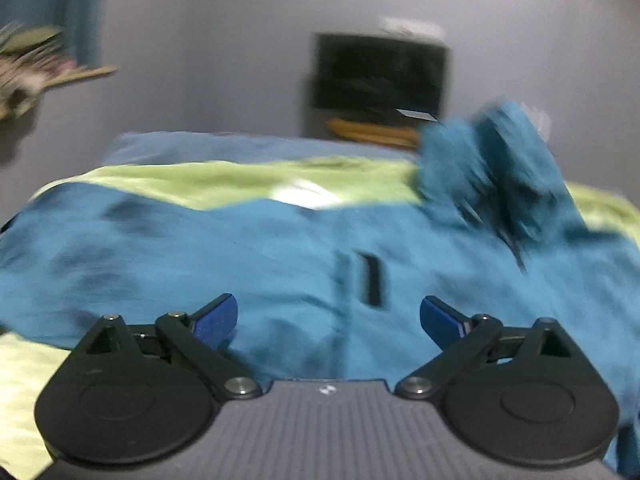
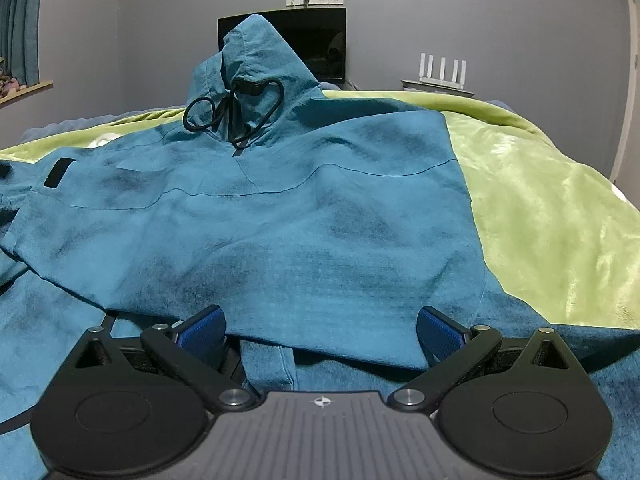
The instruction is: Fold large clothes
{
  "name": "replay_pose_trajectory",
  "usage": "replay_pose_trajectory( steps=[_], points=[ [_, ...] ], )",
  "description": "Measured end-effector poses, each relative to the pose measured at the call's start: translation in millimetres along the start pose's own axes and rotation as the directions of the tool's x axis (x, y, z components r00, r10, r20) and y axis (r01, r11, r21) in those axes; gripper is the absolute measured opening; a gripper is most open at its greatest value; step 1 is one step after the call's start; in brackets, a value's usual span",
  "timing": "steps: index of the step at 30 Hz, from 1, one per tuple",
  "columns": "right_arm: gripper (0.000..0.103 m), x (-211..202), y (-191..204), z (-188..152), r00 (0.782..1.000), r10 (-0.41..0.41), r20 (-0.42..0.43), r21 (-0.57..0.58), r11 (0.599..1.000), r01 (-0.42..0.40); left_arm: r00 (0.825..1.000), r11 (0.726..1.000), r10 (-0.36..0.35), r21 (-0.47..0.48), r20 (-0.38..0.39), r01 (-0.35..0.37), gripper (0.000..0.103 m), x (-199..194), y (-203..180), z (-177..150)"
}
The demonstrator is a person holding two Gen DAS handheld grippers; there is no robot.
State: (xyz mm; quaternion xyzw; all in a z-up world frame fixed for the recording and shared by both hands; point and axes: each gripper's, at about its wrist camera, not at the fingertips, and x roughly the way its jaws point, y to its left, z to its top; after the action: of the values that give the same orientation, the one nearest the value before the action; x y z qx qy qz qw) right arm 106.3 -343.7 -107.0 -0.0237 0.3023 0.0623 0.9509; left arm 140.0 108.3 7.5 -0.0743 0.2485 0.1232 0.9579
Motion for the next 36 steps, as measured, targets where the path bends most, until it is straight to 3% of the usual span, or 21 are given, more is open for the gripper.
replay_pose_trajectory(
  steps=[5, 8, 12, 14, 17, 19, 21, 23, 25, 27, 28, 30, 32, 36],
  points=[
    [0.103, 0.4, 0.2, 0.4, 1.0, -0.004, -0.001, -0.004, 1.0, 0.004, 0.984, 0.968, 0.175, -0.191, 0.041, -0.165, 0.099, -20.3, 79.0, 23.6],
    [0.103, 0.0, 1.1, 0.0, 1.0, -0.009, -0.003, -0.006, 1.0, 0.009, 0.953, 0.92, 0.298, -0.282, 0.052, -0.272, 0.099, -31.6, 131.2, 32.9],
    [0.103, 0.9, 1.1, 0.1, 1.0, -0.011, -0.005, -0.01, 1.0, 0.011, 0.9, 0.846, 0.433, -0.319, -0.057, -0.427, 0.099, -32.6, 197.4, 27.3],
    [0.103, 1.1, 2.0, 0.1, 1.0, -0.014, -0.006, -0.013, 1.0, 0.014, 0.904, 0.819, 0.42, -0.392, -0.087, -0.418, 0.099, -31.2, 223.5, 16.1],
    [0.103, 1.9, 2.3, 0.0, 1.0, -0.017, -0.009, -0.016, 1.0, 0.017, 0.948, 0.742, 0.3, -0.598, -0.109, -0.304, 0.099, -25.4, 260.4, -5.1],
    [0.103, 2.8, 1.9, 0.2, 1.0, -0.018, -0.01, -0.018, 1.0, 0.018, 0.963, 0.728, 0.245, -0.634, -0.114, -0.26, 0.095, -19.0, 268.2, -12.2],
    [0.103, 3.2, 1.4, 0.1, 1.0, -0.018, -0.009, -0.019, 1.0, 0.018, 0.971, 0.729, 0.191, -0.643, -0.141, -0.237, 0.087, -5.4, 273.2, -14.3],
    [0.103, 3.2, 1.5, 0.1, 1.0, -0.018, -0.009, -0.019, 1.0, 0.018, 0.977, 0.727, 0.158, -0.652, -0.144, -0.213, 0.062, 0.6, 276.4, -18.0],
    [0.103, 3.2, 1.4, 0.0, 1.0, -0.018, -0.009, -0.019, 1.0, 0.018, 0.984, 0.729, 0.12, -0.661, -0.131, -0.177, 0.019, 6.5, 278.2, -18.5],
    [0.103, 3.3, 1.5, 0.0, 1.0, -0.018, -0.009, -0.019, 1.0, 0.018, 0.986, 0.757, 0.148, -0.632, -0.082, -0.166, 0.005, 0.1, 270.3, -13.6],
    [0.103, 3.4, 1.4, -0.1, 1.0, -0.018, -0.009, -0.019, 1.0, 0.018, 0.984, 0.78, 0.173, -0.603, -0.053, -0.169, 0.002, -1.4, 263.8, -8.2],
    [0.103, 3.3, 1.5, 0.0, 1.0, -0.018, -0.008, -0.019, 1.0, 0.018, 0.973, 0.855, 0.225, -0.488, 0.044, -0.175, 0.001, -18.3, 235.9, 8.7],
    [0.103, 3.5, 1.5, 0.0, 1.0, -0.018, -0.008, -0.02, 1.0, 0.018, 0.961, 0.911, 0.234, -0.38, 0.151, -0.162, 0.0, -35.5, 203.8, 27.7],
    [0.103, 3.6, 1.6, -0.1, 1.0, -0.018, -0.008, -0.019, 1.0, 0.018, 0.945, 0.973, 0.089, -0.23, 0.316, -0.015, 0.0, -62.9, 130.2, 68.5]
  ],
)
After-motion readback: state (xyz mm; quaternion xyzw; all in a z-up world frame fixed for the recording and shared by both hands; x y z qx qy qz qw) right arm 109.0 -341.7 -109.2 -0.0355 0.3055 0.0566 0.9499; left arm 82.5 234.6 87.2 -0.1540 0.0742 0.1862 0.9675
